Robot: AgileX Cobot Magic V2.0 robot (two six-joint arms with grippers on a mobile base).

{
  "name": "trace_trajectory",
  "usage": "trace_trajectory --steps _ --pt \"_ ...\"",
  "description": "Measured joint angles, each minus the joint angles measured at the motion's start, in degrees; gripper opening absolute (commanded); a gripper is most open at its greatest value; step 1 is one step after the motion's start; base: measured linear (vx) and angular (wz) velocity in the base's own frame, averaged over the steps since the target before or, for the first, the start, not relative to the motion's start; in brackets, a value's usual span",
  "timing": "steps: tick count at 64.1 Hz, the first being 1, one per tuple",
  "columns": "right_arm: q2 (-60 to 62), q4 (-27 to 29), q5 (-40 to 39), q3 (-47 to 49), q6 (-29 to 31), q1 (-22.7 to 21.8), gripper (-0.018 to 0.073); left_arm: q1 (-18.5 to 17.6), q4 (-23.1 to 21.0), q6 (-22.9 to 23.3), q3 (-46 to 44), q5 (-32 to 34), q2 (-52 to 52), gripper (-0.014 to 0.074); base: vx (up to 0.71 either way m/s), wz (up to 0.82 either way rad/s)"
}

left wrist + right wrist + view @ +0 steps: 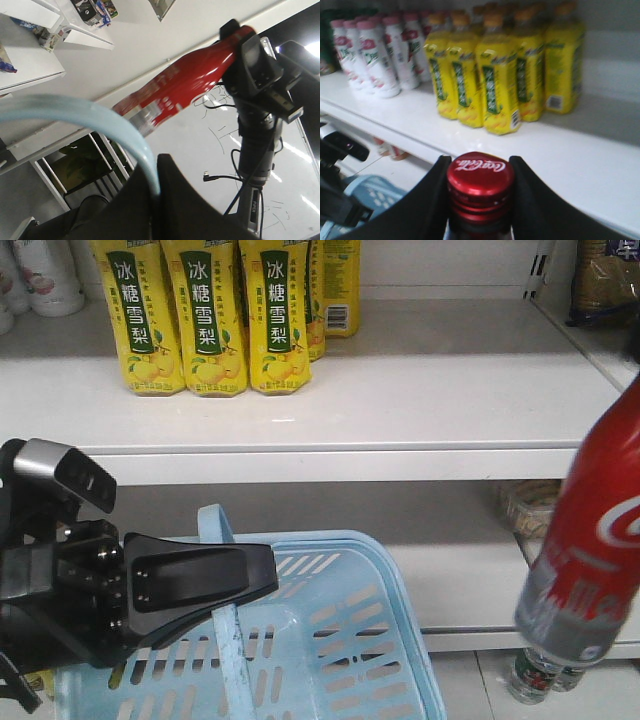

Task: Place coke in basket with both arms
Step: 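Close the right gripper on the Coca-Cola bottle's neck, then lift the bottle off the shelf and carry it over the basket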

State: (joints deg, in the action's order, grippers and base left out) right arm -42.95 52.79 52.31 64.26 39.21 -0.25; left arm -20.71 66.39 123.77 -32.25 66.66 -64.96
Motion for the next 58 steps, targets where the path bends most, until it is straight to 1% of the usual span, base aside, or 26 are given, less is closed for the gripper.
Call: trace_trajectory --steps 12,16,19,30,47,58 --pt "-1.4 16.3 0.0 -12.8 13.4 0.0 -0.0006 0.0 0.0 0.0 0.0 0.0 0.0 -0.0006 0.00 0.00" --pt "-2.6 20.6 0.8 -15.0 16.4 0.0 -0.0006 0.0 0.0 0.0 0.0 0.0 0.0 -0.0006 0.00 0.00" --pt "-3.7 22.8 1.9 -16.5 18.6 0.0 -0.0006 0.0 0.0 0.0 0.0 0.0 0.0 -0.0006 0.00 0.00" --pt "-8.1 24.9 5.3 -17.4 21.0 0.0 -0.0005 0.0 0.0 0.0 0.0 0.0 0.0 -0.0006 0.00 0.00" --pt "-14.7 25.5 9.4 -17.4 22.5 0.0 -0.0005 0.0 0.0 0.0 0.0 0.0 0.0 -0.0006 0.00 0.00" --pt "-15.7 26.4 10.7 -17.4 24.7 0.0 -0.0005 0.0 0.0 0.0 0.0 0.0 0.0 -0.0006 0.00 0.00"
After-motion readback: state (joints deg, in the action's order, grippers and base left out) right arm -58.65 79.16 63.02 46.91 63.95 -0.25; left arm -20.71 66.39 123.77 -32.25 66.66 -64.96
